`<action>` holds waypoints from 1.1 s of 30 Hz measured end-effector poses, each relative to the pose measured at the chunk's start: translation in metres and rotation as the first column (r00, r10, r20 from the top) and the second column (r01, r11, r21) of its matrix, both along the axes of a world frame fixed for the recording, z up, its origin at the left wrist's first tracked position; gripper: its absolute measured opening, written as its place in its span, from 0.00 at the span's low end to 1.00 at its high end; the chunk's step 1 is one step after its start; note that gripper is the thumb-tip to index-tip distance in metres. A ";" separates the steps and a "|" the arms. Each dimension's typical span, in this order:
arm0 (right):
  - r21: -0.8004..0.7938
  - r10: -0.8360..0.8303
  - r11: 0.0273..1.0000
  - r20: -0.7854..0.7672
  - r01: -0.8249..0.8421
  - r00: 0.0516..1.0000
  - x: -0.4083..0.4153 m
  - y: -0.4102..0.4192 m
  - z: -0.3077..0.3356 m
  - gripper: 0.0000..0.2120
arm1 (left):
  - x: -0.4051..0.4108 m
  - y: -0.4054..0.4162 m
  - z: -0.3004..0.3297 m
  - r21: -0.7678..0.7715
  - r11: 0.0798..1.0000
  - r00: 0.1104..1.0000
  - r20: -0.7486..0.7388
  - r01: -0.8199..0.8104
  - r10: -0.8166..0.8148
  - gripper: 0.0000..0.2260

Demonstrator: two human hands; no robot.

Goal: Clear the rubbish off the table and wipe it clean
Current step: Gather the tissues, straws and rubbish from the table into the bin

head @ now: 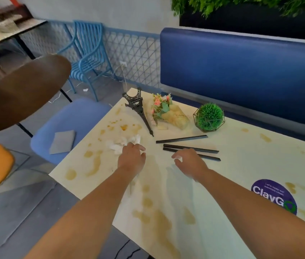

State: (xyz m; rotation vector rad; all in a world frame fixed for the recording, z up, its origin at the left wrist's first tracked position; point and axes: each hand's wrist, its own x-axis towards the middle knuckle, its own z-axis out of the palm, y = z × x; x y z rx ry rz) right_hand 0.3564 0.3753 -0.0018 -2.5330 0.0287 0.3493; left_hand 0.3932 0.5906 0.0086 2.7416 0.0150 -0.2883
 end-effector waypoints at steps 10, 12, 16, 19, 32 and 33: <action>0.045 0.157 0.986 0.044 -0.159 0.987 0.078 0.091 -0.008 0.15 | 0.043 0.065 -0.017 0.002 0.998 0.997 -0.026 -0.066 0.066 0.24; 0.020 0.187 0.982 0.055 -0.189 0.981 0.091 0.104 -0.011 0.19 | 0.050 0.073 -0.022 -0.006 1.000 0.996 -0.081 -0.027 0.027 0.27; -0.072 0.232 0.971 0.025 -0.230 0.972 0.110 0.125 -0.019 0.35 | 0.062 0.083 -0.033 -0.003 0.999 0.985 -0.169 -0.034 0.033 0.25; -0.155 0.236 0.959 -0.023 -0.237 0.971 0.116 0.136 -0.028 0.40 | 0.070 0.088 -0.042 -0.026 1.000 0.988 -0.152 -0.010 0.005 0.19; -0.223 0.213 0.952 -0.005 -0.209 0.977 0.117 0.150 -0.044 0.12 | 0.091 0.093 -0.020 -0.319 0.936 0.985 0.029 -0.151 0.169 0.11; -0.167 0.185 0.969 0.006 -0.181 0.983 0.118 0.151 -0.045 0.10 | 0.091 0.094 -0.018 -0.339 0.928 0.984 0.026 -0.157 0.176 0.12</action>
